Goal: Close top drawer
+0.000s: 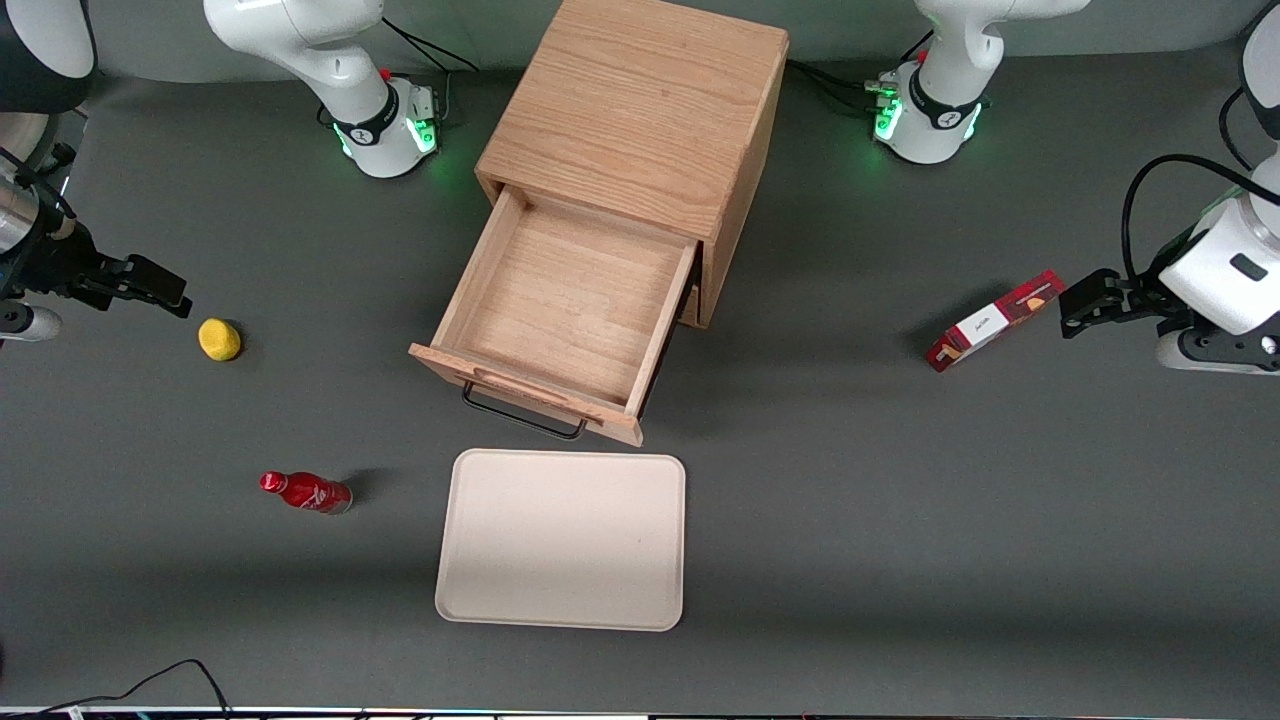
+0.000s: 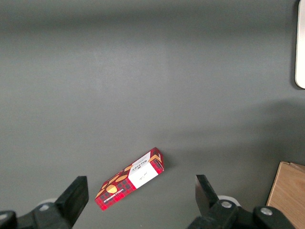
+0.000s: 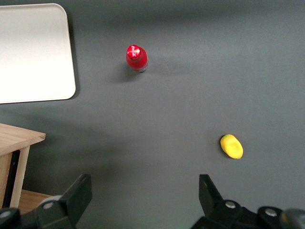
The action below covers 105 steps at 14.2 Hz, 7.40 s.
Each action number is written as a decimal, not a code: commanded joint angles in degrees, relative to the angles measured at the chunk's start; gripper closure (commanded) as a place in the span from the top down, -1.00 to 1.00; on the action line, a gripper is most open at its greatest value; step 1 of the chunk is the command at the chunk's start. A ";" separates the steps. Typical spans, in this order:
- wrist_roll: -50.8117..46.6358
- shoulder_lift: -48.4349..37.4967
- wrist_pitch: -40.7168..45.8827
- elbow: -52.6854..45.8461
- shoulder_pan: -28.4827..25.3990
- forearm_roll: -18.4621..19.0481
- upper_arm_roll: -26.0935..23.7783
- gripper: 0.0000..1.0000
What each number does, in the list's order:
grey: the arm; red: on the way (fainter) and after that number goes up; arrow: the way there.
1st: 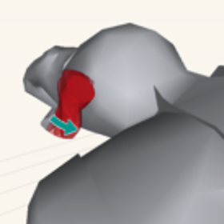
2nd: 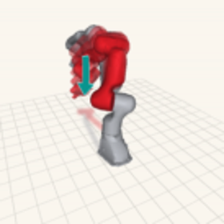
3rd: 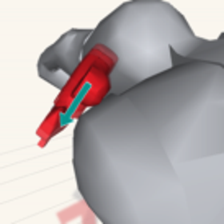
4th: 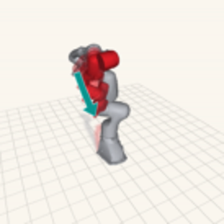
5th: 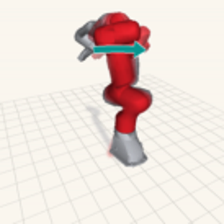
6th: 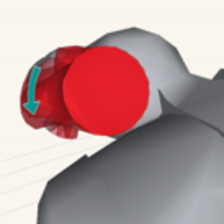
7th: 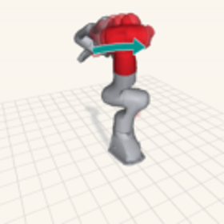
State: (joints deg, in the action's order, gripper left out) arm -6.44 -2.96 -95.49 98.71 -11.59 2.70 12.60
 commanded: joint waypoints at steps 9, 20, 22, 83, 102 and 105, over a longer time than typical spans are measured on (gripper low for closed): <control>-2.44 0.67 0.92 -2.38 -0.28 -1.47 0.50 1.00; 11.59 8.22 7.59 -12.65 -1.68 -10.32 0.06 1.00; 17.39 11.29 10.14 -18.17 -2.29 -11.14 -0.55 1.00; 39.58 43.14 2.68 -33.26 -4.85 -18.69 -21.38 1.00; 35.62 23.28 -13.40 0.41 -4.76 -26.16 -26.83 1.00; 30.80 21.68 -14.99 2.89 -4.67 -26.87 -29.64 1.00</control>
State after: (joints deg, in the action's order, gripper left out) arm 28.26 22.55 -109.04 97.29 -16.56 -22.20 -14.89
